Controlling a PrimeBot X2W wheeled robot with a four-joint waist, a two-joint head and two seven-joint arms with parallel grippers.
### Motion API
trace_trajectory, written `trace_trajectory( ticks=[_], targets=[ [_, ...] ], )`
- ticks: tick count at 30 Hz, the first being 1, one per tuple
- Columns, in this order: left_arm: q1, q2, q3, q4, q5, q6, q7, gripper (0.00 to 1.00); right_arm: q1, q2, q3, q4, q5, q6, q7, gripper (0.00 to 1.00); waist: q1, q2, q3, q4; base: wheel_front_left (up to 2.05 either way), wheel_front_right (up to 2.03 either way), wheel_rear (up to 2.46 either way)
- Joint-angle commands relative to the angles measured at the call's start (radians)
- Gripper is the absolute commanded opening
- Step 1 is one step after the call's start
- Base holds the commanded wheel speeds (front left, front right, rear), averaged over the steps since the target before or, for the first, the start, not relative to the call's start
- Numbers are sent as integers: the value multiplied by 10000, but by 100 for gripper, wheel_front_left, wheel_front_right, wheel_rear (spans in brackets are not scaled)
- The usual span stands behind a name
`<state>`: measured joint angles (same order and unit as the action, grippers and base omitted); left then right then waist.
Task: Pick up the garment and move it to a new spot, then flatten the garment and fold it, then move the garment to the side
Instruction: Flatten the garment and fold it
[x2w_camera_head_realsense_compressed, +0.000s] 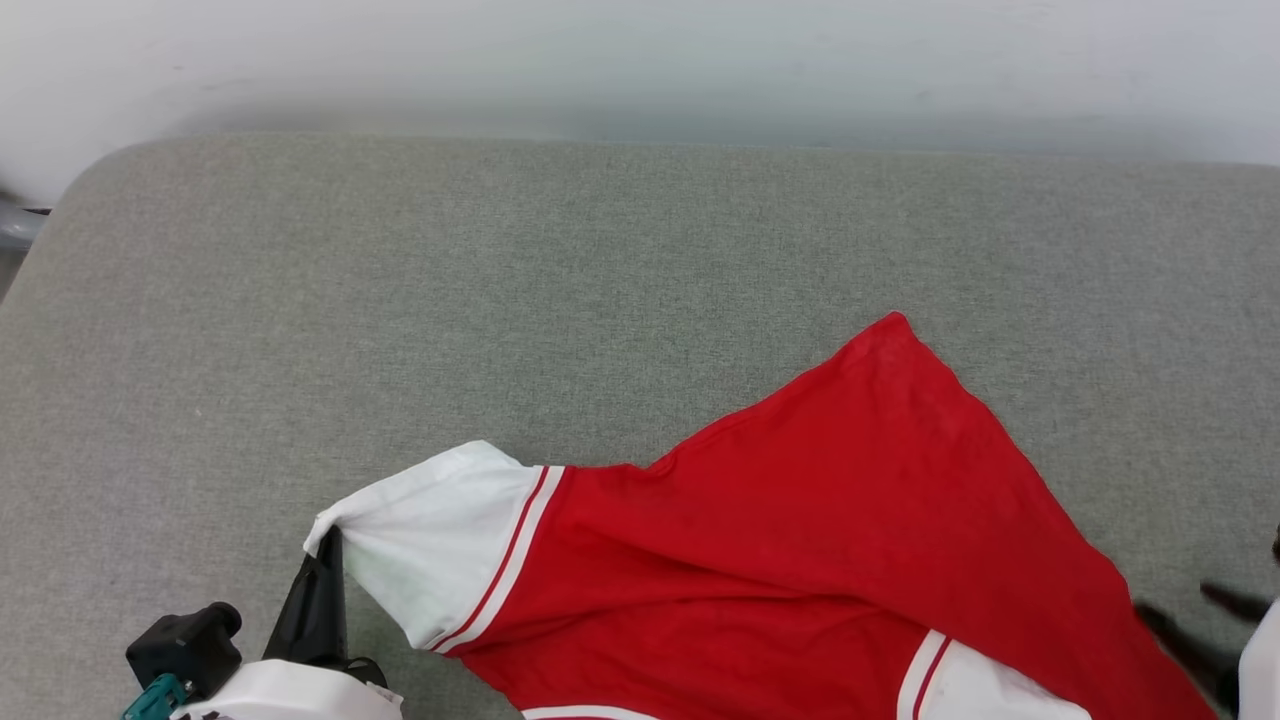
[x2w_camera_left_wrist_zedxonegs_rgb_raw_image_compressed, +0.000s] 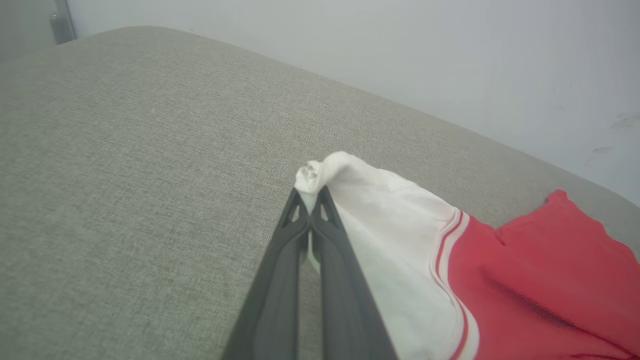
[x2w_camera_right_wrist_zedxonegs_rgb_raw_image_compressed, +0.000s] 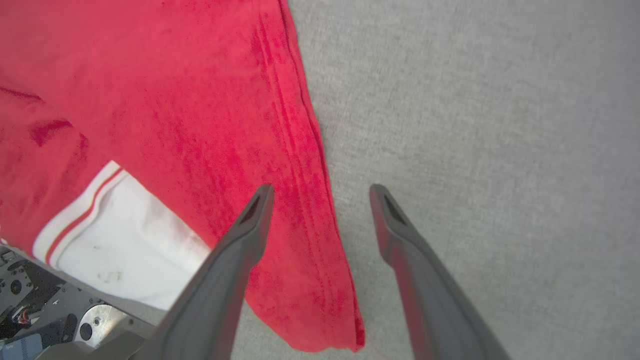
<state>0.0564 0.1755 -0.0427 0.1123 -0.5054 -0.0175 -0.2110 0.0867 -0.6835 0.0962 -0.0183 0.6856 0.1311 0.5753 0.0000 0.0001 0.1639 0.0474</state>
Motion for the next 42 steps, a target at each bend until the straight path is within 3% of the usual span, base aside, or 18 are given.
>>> trace_trajectory(
  ticks=[1,7,11,18,29,42],
  targets=[
    [-71,21,-32,-31,9,-7,-12,0,-293,156,-250,-407,-126,-8,-125,100,0,-1,9,39,0,0,0],
    [-325,2,-210,-58,75,-64,-2,0,-1809,276,-587,-1655,-521,-8,114,100,0,-1,250,230,0,0,0],
    [-640,-48,-369,-50,124,-117,-50,0,-3365,343,-157,-1811,-727,-8,689,100,0,-1,562,438,0,0,0],
    [-1264,-182,-690,-3,235,-247,-139,0,-5990,1,1590,-641,-725,-8,2100,100,0,-1,1115,887,0,0,0],
    [-2008,-387,-1106,148,406,-438,-296,0,-8704,-309,4307,1388,-526,-9,4332,100,0,-1,1879,1476,0,0,0],
    [-2535,-677,-1356,242,490,-527,-461,0,-9766,145,6863,3844,-523,-8,4325,100,0,-1,2667,1888,0,0,0]
  ],
)
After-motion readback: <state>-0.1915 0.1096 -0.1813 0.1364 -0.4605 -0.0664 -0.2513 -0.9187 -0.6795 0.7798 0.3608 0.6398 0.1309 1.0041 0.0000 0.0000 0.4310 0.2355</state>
